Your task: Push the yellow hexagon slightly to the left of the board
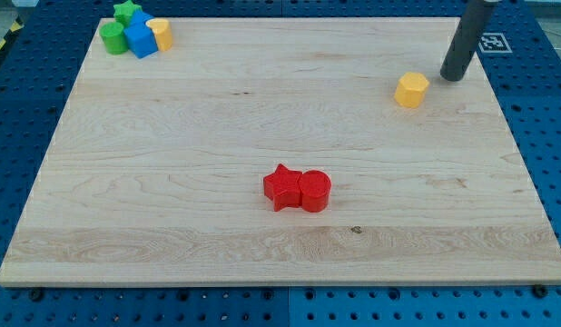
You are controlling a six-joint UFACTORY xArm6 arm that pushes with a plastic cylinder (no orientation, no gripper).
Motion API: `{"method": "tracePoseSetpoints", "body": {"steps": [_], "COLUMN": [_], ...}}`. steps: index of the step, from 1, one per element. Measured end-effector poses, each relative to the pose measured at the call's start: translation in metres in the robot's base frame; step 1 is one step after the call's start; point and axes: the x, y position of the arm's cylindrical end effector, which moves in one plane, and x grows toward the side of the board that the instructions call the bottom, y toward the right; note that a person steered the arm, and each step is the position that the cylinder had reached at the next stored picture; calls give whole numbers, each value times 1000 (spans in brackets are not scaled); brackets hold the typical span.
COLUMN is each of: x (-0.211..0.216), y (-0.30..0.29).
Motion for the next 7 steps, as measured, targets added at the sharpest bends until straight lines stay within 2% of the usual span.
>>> {"method": "tracePoseSetpoints", "body": {"steps": [2,7], "x": [21,24], "y": [-1,-32]}}
